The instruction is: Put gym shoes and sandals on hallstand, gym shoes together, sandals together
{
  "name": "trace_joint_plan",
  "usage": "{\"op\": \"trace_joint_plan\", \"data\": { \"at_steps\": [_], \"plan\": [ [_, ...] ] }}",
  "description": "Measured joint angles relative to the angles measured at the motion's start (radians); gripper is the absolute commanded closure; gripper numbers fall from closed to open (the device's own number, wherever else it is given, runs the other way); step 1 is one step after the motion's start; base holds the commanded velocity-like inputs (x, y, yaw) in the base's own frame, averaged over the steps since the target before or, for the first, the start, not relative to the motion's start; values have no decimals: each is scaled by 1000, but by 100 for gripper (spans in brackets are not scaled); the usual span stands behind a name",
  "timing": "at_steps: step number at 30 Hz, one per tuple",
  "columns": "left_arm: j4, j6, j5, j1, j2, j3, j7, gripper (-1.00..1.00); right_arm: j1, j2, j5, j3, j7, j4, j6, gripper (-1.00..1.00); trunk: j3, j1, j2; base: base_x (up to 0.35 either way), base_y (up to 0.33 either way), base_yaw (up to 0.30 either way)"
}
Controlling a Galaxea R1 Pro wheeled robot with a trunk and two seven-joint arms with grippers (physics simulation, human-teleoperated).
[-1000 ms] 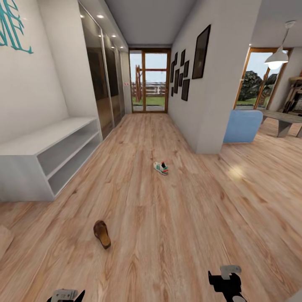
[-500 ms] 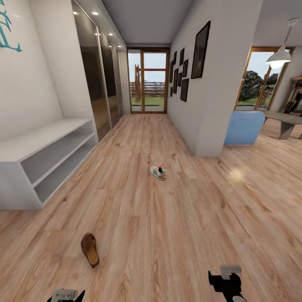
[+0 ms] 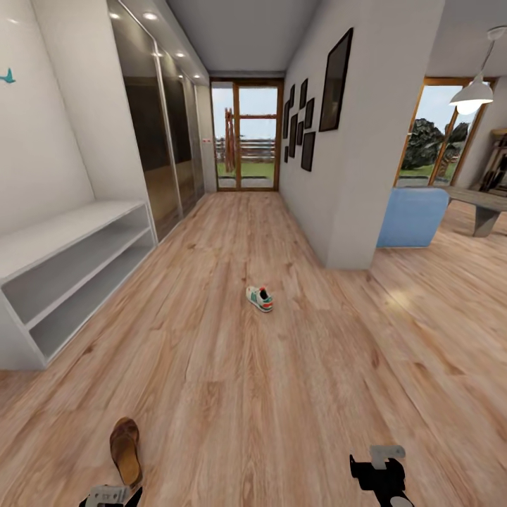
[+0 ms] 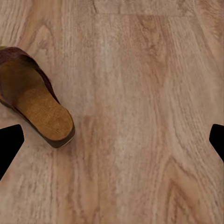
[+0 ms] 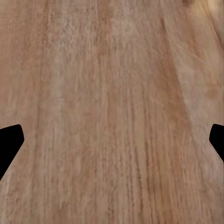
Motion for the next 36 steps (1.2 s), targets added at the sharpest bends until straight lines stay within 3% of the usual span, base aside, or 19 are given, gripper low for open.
{"op": "trace_joint_plan", "data": {
  "at_steps": [16, 36],
  "plan": [
    [0, 0, 0, 0, 0, 0, 0, -100, 0, 0, 0, 0, 0, 0, 0, -100, 0, 0, 0, 304, -131, 0],
    [0, 0, 0, 0, 0, 0, 0, -100, 0, 2, 0, 0, 0, -1, 0, -100, 0, 0, 0, 337, -9, 0]
  ]
}}
